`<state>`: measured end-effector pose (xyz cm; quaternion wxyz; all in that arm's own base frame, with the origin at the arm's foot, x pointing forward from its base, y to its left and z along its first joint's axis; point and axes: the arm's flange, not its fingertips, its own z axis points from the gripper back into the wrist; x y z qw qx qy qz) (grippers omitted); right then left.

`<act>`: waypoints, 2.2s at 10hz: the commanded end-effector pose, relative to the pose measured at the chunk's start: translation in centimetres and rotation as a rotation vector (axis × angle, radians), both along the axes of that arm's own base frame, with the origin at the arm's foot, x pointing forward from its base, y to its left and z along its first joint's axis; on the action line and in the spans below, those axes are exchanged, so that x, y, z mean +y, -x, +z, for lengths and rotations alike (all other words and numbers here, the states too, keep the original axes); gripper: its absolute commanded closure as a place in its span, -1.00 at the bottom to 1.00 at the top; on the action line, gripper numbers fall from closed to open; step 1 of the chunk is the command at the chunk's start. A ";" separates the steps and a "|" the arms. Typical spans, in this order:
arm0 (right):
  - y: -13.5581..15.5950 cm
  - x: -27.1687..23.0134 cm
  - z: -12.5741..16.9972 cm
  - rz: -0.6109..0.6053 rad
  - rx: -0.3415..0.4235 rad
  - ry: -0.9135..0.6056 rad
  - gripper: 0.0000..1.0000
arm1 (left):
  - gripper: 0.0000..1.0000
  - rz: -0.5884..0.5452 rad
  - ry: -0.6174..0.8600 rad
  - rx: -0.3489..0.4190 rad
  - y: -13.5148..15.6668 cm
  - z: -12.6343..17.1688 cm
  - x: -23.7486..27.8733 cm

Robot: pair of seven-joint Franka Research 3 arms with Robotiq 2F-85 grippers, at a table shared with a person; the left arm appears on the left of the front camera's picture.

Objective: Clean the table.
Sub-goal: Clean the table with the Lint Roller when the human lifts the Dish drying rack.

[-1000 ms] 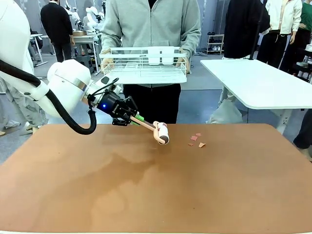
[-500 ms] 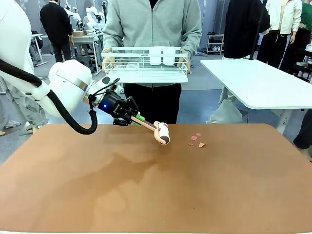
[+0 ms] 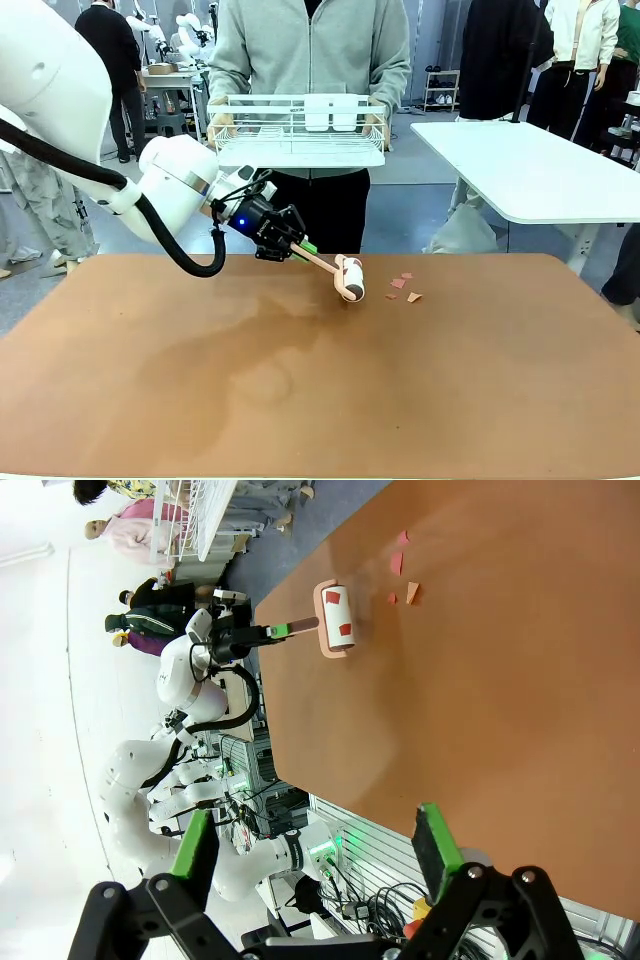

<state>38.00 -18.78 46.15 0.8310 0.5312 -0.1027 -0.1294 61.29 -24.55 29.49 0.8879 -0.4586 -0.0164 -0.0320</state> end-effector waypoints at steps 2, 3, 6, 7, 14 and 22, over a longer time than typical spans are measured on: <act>0.2 0.0 0.3 0.010 -0.009 -0.002 -1.00 | 0.57 0.057 -0.028 0.045 -2.0 -0.2 -2.0; 0.2 0.0 0.3 0.010 -0.009 -0.002 -1.00 | 0.57 0.067 -0.023 0.055 -2.3 -0.4 -2.4; 0.2 0.0 0.3 0.010 -0.009 -0.002 -1.00 | 0.57 0.068 -0.039 0.092 -3.3 -1.2 -3.0; 0.2 0.0 0.3 0.010 -0.009 -0.002 -1.00 | 0.57 0.068 -0.042 0.084 -3.5 -1.5 -3.2; 0.2 0.0 0.3 0.010 -0.009 -0.002 -1.00 | 0.57 0.011 -0.030 0.070 -4.5 -3.5 -6.8; 0.2 0.0 0.3 0.010 -0.009 -0.002 -1.00 | 0.57 0.045 -0.054 0.014 -3.2 -5.3 -12.7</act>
